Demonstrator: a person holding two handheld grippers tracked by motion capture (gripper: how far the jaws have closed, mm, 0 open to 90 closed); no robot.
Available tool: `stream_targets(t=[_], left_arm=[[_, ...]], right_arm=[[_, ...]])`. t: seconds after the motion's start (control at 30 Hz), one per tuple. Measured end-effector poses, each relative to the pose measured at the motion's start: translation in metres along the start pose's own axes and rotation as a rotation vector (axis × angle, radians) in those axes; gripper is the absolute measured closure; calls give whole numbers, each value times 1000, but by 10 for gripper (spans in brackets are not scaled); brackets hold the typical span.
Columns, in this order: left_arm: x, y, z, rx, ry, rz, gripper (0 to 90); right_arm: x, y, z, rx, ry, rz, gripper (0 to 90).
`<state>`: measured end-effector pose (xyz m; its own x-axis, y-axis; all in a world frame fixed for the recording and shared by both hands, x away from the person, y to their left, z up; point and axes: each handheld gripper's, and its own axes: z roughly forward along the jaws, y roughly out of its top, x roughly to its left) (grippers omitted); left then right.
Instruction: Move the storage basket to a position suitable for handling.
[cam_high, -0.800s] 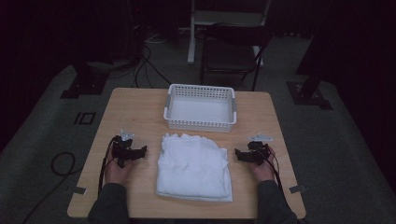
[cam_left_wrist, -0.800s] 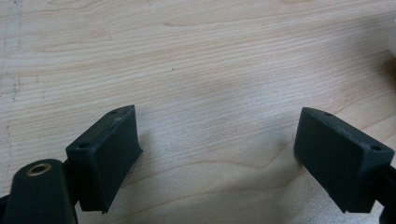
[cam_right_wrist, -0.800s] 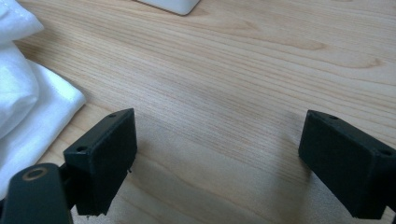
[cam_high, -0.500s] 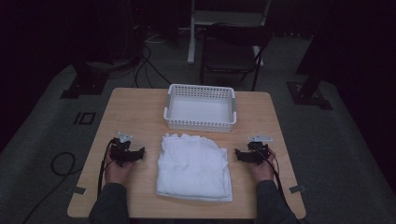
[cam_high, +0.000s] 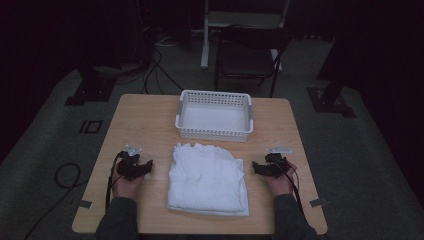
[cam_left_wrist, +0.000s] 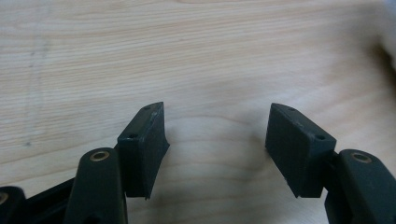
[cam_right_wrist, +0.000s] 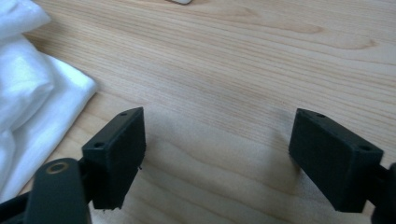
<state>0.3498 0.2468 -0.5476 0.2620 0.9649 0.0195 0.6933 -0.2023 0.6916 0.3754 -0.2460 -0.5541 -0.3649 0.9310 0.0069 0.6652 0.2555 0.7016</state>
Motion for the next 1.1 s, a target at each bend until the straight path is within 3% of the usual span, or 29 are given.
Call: stream_targets(t=[0.1, 0.57, 0.7, 0.83, 1.1], left_arm=[[-5, 0, -6, -19, -4, 15, 366], [-18, 2, -27, -99, -107, -10, 330], [-26, 2, -32, -113, -124, 10, 308], [-34, 4, -36, -127, -139, 26, 297], [-49, 6, -38, -133, -177, 41, 280]], right_arm=[[1, -1, -3, 3, 9, 4, 191], [22, 3, -21, -58, 18, -22, 198], [30, 5, -29, -83, 35, -21, 201], [36, 7, -35, -111, 81, -1, 201], [52, 9, -40, -119, 102, -23, 197]])
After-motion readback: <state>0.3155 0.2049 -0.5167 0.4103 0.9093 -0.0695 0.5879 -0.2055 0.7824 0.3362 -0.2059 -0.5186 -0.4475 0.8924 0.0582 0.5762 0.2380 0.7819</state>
